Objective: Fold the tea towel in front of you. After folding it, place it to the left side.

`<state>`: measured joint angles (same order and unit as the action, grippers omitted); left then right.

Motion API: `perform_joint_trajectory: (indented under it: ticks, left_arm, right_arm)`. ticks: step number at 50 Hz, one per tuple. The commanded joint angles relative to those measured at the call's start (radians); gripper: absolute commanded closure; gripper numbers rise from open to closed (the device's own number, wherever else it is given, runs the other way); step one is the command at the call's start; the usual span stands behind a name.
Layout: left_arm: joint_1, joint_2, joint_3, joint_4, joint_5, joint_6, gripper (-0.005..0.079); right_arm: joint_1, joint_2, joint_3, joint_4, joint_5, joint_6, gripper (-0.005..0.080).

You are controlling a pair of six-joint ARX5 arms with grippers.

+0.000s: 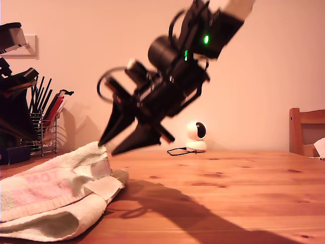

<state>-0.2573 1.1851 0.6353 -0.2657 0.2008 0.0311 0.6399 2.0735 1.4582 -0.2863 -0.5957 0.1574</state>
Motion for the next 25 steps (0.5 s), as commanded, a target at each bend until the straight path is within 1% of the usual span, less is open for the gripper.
perform_joint_trajectory:
  ticks: [1,8,25]
  left_arm:
    - [0.004,-0.009,-0.014,-0.003,0.002,0.002,0.0762]
    - [0.004,-0.009,-0.014,-0.003,0.002,0.002,0.0762]
    - [0.006,-0.025,-0.014,-0.024,0.002,0.002,0.0762]
  right_arm:
    - [-0.008,0.032,0.01,0.018,-0.007,0.001,0.0482]
    - [-0.008,0.062,0.01,0.032,-0.034,0.002,0.0482]
    - [-0.008,0.084,0.01,0.012,-0.034,-0.051,0.0491]
